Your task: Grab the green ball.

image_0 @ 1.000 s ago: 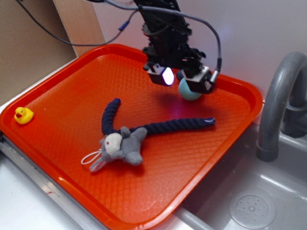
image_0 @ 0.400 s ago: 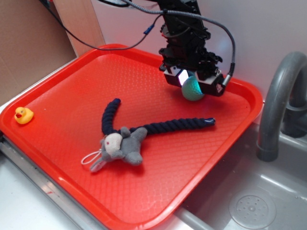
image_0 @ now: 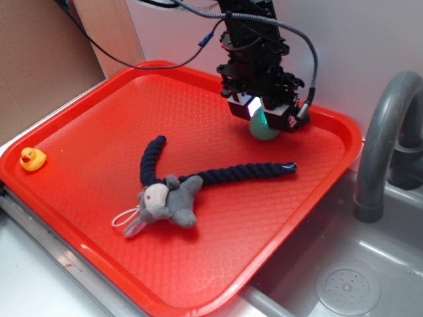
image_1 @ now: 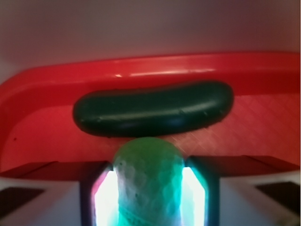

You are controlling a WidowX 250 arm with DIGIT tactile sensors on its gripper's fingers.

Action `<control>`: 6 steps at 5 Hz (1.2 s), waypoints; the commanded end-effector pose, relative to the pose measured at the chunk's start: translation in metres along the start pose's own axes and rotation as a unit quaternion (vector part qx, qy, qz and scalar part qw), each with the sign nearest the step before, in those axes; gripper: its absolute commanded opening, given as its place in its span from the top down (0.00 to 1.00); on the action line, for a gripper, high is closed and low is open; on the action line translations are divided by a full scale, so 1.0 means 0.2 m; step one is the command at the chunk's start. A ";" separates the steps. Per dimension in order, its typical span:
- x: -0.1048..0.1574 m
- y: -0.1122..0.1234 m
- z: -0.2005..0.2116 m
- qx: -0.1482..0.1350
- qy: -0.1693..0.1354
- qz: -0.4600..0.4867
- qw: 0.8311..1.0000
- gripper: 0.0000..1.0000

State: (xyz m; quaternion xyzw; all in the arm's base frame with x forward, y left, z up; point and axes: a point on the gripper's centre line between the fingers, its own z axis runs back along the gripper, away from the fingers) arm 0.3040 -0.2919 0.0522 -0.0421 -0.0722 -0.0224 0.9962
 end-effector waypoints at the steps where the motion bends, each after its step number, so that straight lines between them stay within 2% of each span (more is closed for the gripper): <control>1: -0.05 0.15 0.53 -0.011 -0.025 0.007 1.000 1.00; 2: -0.14 0.27 0.80 -0.030 -0.031 0.027 0.999 1.00; 3: -0.26 0.39 0.93 -0.023 -0.021 0.018 0.999 1.00; 4: -0.38 0.51 1.10 0.002 -0.043 0.044 0.998 1.00; 5: -0.52 0.65 1.21 0.032 -0.089 0.105 0.990 1.00; 6: -0.57 0.74 1.20 0.035 -0.098 0.133 0.986 1.00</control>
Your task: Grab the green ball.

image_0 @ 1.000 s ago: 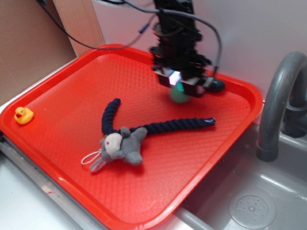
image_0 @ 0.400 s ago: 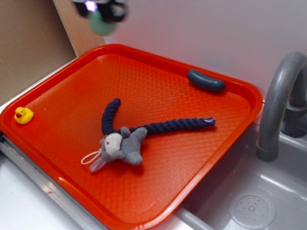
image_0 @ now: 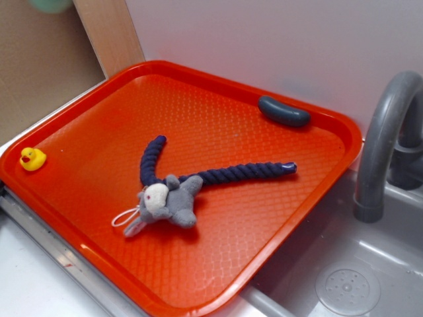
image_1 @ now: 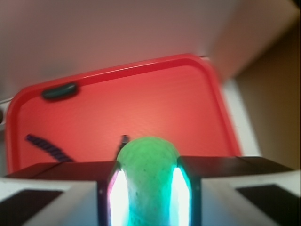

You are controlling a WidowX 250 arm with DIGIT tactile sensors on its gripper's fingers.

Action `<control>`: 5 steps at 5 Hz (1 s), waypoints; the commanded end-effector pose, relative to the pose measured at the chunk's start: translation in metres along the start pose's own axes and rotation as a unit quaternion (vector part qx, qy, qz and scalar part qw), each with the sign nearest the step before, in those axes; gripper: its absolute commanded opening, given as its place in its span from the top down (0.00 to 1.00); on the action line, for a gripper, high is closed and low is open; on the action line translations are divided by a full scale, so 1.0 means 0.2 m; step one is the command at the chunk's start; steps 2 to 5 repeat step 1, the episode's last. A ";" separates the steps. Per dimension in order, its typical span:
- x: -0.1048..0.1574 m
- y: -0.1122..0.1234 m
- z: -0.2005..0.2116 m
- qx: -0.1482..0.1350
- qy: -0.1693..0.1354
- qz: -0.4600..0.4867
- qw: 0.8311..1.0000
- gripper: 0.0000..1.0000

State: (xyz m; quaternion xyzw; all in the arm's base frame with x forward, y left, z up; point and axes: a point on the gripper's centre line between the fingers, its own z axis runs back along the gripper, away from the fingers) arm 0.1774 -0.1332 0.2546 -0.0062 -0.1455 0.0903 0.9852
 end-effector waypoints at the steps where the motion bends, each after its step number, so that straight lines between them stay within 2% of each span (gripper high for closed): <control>1: -0.03 0.09 -0.01 -0.020 -0.001 0.020 1.000 1.00; 5: -0.03 0.09 -0.01 -0.020 -0.001 0.020 1.000 1.00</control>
